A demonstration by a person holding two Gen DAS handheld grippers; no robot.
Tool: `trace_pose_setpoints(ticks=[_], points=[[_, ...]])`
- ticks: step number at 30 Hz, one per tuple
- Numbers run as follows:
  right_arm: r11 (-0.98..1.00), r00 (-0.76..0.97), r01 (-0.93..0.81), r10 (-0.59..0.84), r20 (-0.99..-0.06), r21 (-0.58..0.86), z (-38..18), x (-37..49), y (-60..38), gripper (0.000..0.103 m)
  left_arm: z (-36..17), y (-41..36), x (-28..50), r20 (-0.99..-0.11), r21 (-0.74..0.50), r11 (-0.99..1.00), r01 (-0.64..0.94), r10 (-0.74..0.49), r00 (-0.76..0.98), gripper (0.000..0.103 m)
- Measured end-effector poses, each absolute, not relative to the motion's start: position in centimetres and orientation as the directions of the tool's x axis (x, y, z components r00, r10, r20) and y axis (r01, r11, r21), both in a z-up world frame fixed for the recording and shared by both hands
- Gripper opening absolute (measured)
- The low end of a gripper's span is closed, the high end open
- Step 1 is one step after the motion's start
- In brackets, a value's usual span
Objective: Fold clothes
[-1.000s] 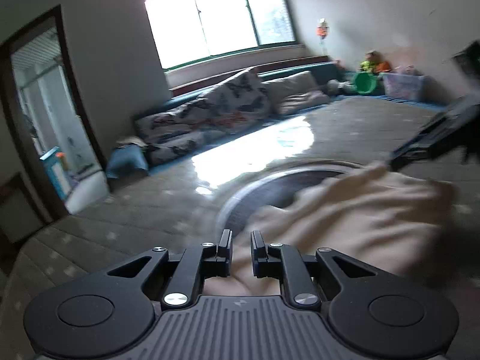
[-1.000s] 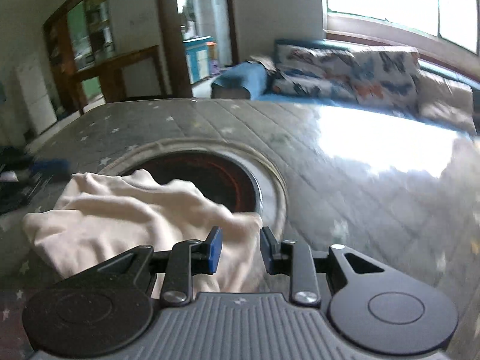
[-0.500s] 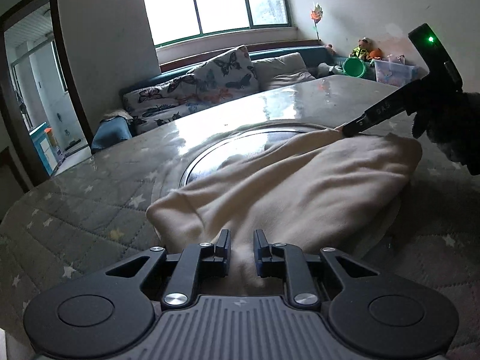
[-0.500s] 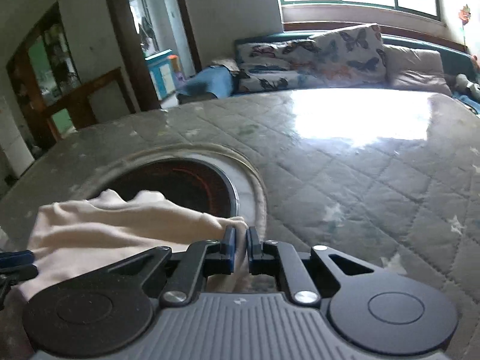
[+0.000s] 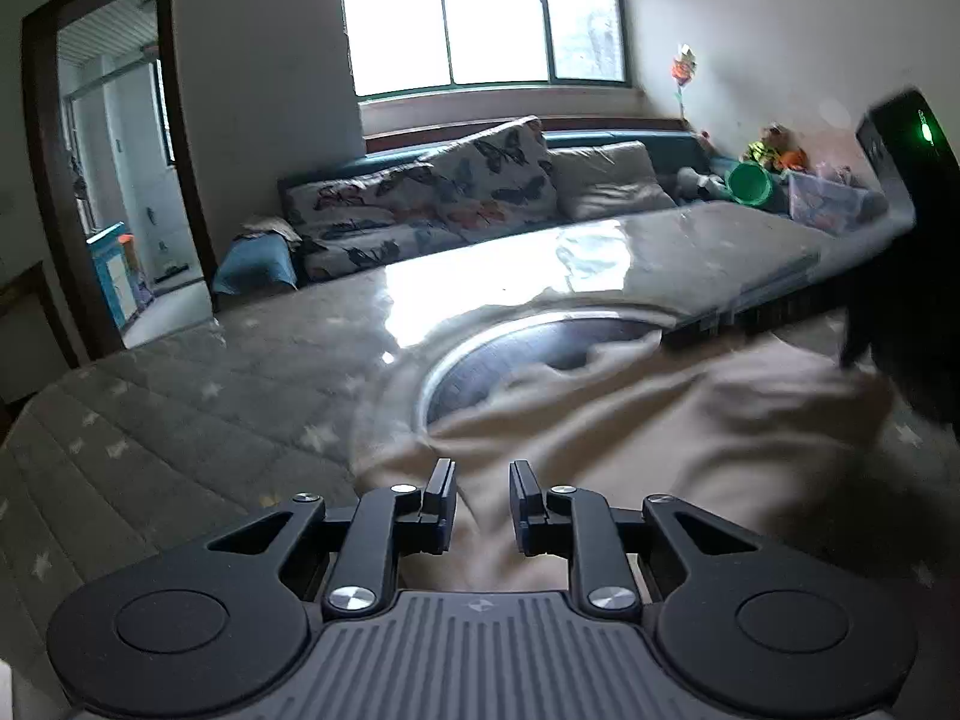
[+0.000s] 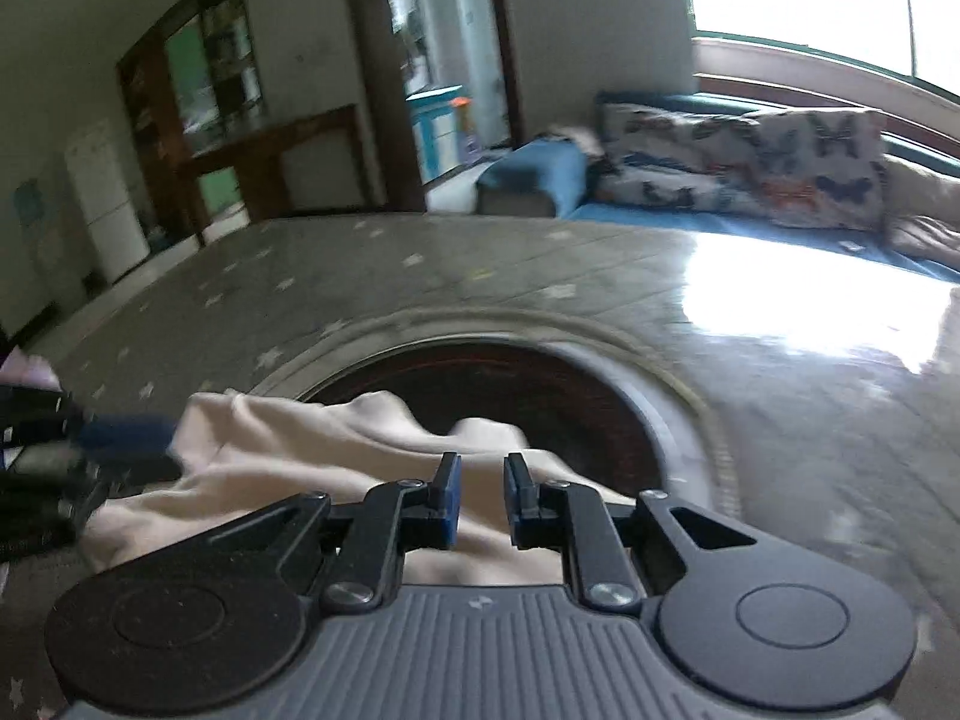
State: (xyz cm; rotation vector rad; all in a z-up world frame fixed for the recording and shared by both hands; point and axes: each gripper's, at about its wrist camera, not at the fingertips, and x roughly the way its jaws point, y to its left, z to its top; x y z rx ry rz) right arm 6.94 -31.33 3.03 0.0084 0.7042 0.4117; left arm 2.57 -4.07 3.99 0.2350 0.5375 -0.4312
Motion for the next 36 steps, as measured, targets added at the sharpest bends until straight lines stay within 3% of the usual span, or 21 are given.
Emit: trace_pose_setpoints(ticks=[6, 13, 18, 25, 31, 36], points=[[0.903, 0.644, -0.412, 0.384, -0.661, 0.123, 1.7, 8.8, -27.4, 0.015, 2.5, -3.8, 6.1, -0.587, 0.124, 0.897, 0.423, -0.278, 0.761, 0.021], [0.904, 0.663, -0.415, 0.378, -0.646, 0.104, 2.5, 8.9, -26.2, 0.015, 2.0, -3.1, 7.5, -0.570, 0.131, 0.925, 0.355, -0.223, 0.791, 0.023], [0.874, 0.623, -0.478, 0.410, -0.666, 0.091, 2.2, 9.6, -24.0, 0.015, 2.7, -3.3, 6.0, -0.549, 0.136, 0.918, 0.372, -0.243, 0.800, 0.023], [0.899, 0.654, -0.429, 0.378, -0.655, 0.090, 1.9, 11.3, -23.1, 0.016, 3.8, -3.8, 3.1, -0.528, 0.143, 0.897, 0.418, -0.288, 0.799, 0.025], [0.869, 0.631, -0.474, 0.448, -0.634, 0.142, 3.6, 8.1, -24.6, 0.018, 3.9, -4.2, 0.7, -0.519, 0.153, 0.864, 0.479, -0.342, 0.783, 0.027], [0.869, 0.616, -0.479, 0.431, -0.659, 0.120, 2.7, 4.7, -25.7, 0.018, 2.6, -4.2, 1.0, -0.546, 0.164, 0.872, 0.461, -0.309, 0.779, 0.027]])
